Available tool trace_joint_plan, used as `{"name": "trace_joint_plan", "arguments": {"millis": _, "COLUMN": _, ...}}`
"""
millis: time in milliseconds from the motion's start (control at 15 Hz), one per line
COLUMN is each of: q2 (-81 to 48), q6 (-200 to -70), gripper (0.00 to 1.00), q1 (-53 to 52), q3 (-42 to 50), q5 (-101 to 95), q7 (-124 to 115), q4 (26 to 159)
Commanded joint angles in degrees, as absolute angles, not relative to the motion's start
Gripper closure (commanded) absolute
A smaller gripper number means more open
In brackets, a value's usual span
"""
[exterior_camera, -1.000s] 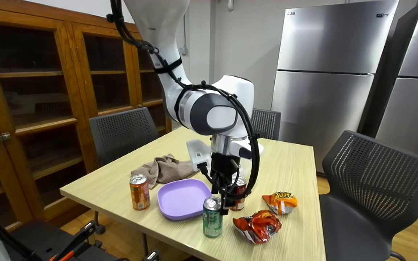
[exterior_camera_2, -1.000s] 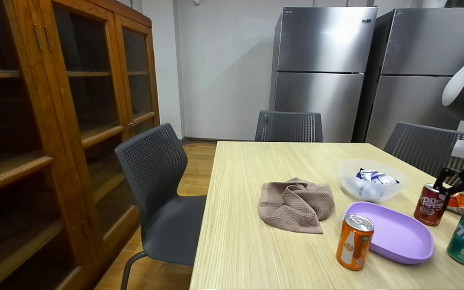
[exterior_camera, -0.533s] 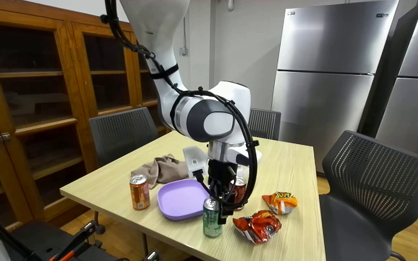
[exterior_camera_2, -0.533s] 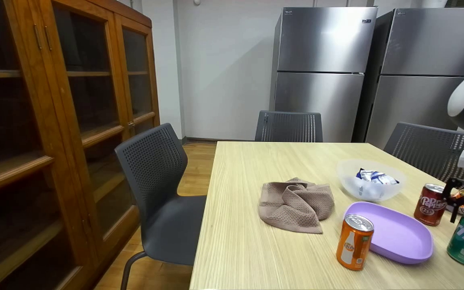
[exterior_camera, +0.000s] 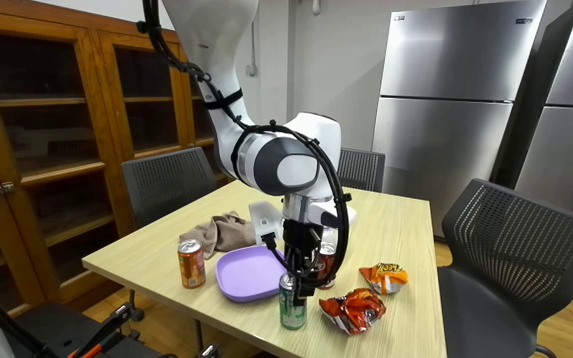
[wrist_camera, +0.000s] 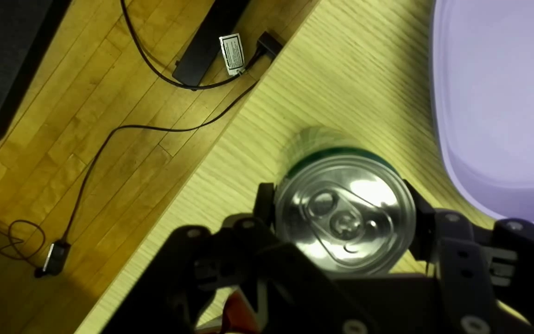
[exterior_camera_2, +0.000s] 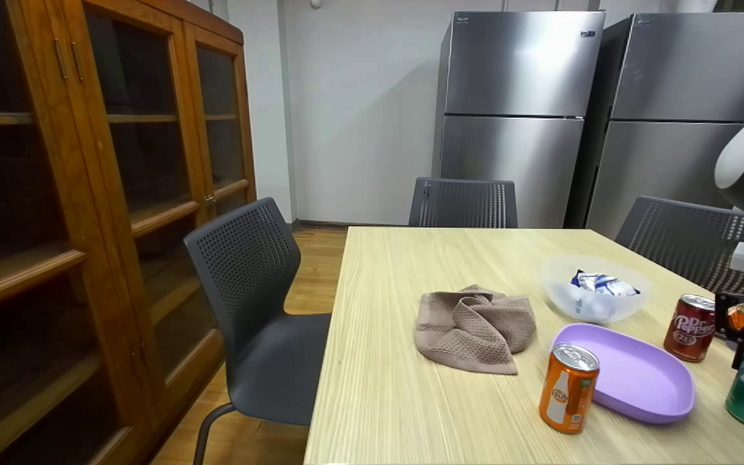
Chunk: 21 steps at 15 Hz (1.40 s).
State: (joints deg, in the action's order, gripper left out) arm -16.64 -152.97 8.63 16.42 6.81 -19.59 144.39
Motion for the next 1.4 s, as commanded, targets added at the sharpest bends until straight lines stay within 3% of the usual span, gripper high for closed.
{"name": "trace_joint_plan", "arguments": {"millis": 0, "q2": -12.77, "q6": -152.28, "gripper": 0.61, "q1": 7.77, "q3": 16.94, "q5": 5.34, "q7": -20.98, "q4": 146.41}}
{"name": "trace_joint_plan", "arguments": {"millis": 733, "q2": -3.31, "q6": -151.34, "gripper": 0.61, "q1": 5.57, "q3": 12.87, "q5": 5.08, "q7": -20.54, "q4": 149.22}}
{"name": "trace_joint_plan", "arguments": {"millis": 1333, "q2": -8.33, "q6": -151.07, "gripper": 0.61, "q1": 2.34, "q3": 5.8, "q5": 7.97, "q7": -20.55, "q4": 143.27}}
